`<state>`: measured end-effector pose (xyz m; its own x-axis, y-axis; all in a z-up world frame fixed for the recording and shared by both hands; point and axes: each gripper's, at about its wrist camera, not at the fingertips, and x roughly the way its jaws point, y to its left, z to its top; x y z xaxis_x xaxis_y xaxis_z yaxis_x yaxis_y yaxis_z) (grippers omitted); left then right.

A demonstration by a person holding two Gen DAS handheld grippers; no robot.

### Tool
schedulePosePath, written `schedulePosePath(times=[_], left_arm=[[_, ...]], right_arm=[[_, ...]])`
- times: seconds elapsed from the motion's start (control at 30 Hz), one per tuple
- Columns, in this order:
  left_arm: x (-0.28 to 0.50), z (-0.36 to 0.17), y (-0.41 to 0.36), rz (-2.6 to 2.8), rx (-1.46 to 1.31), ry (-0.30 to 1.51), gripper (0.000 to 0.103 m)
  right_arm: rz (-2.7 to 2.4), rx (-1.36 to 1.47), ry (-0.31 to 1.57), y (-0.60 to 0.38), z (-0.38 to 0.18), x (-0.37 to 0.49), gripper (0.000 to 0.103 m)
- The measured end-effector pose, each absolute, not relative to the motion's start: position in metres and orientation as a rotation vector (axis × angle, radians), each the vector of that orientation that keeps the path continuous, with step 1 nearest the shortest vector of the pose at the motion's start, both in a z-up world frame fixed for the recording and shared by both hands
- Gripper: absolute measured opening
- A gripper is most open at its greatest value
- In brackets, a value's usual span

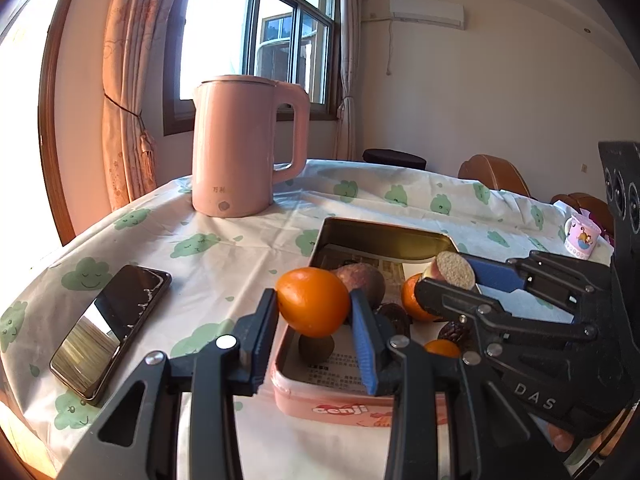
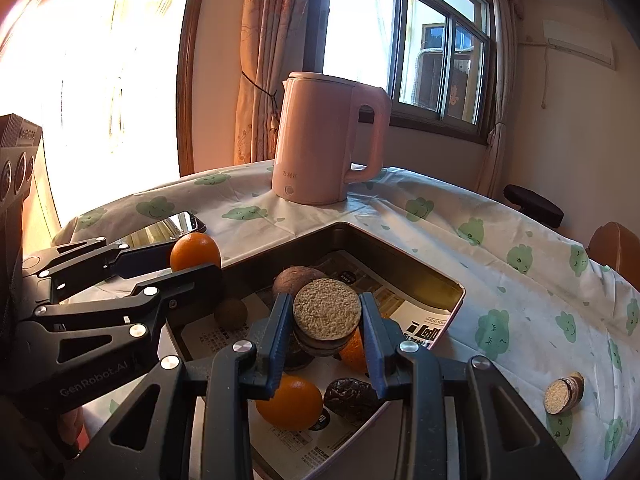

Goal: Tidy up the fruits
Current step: 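Lower the tan cracker and orange over the tin with both tools, then open both tools to release the cracker and orange into the tin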

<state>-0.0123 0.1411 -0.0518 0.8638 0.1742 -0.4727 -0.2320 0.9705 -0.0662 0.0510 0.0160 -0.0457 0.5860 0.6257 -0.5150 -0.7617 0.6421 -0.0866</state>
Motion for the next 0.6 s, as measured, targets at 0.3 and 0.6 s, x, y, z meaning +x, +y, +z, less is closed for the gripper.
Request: schedulePosePath(times=[0.3, 0.6], left_arm=[[-0.0087, -0.0578, 0.1387, 0.207, -0.117, 0.508, 0.038], [-0.0062, -0.0605, 0.1372, 0.213, -0.110, 0.520, 0.038]], right_arm=[[0.835, -0.325, 0.496, 0.0183, -0.0487, 0.0512, 0.036], [0.841, -0.334, 0.528, 0.0211, -0.0517, 0.0541, 0.036]])
